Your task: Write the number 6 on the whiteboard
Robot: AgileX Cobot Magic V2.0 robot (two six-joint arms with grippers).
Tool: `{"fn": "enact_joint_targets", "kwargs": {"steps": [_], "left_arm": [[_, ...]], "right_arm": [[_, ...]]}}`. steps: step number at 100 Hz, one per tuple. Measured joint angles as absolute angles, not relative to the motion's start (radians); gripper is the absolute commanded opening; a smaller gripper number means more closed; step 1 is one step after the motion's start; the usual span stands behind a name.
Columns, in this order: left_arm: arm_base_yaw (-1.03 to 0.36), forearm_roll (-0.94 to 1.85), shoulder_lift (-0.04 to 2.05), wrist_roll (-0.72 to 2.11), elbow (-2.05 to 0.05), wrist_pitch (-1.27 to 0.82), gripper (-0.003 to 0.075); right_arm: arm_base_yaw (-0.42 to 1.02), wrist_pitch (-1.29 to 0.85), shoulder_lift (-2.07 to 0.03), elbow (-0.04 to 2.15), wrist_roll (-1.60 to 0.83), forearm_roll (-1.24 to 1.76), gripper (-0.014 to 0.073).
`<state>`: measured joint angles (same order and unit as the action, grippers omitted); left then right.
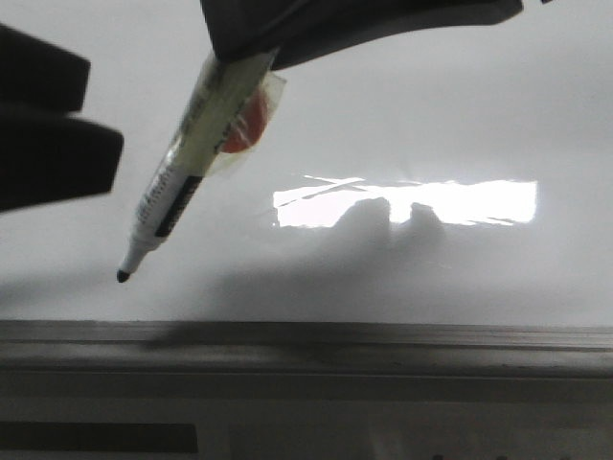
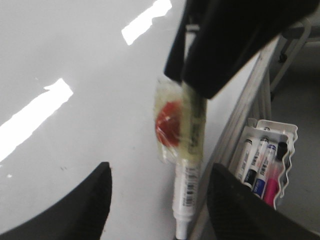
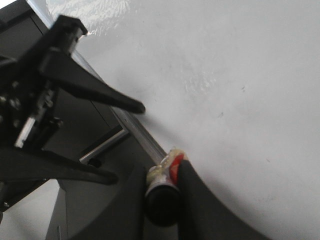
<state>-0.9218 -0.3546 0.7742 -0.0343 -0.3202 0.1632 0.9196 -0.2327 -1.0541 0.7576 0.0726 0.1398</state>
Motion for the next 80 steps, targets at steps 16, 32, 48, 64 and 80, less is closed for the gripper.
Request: {"fn": "enact_joint_targets", "kwargs": {"steps": [16,32,48,64,80], "left_arm": [[-0.863,-0.345,0.649,-0.034,-0.394,0.0,0.0321],[-0.747,-0.33,0.518,-0.042,-0.41,-0.049,0.0281],[-0.659,-0.233,0.471,-0.05,-0.411,-0.059,0.0273],[-0.634,-0.185,0.469,-0.05,-0.406,-0.063,0.0273],[-0.634,-0.177,0.469,-0.051,-0.405,-0.059,0.0273]], "right_arm": [[0.856,-0.293,-1.054,0.793,0.073,0.136,-0.0069],[0.761,-0.308,-1.063,0.878,0.073,0.126,-0.0069],[0.695,-0.334,-1.102,0.974,0.07,0.104,-0.007],[0.679,-0.336,-1.153,1.035,0.07,0.078,-0.0069],[0.683,-0.321,-1.216,1.023,0.072,0.102,-0.007]]}}
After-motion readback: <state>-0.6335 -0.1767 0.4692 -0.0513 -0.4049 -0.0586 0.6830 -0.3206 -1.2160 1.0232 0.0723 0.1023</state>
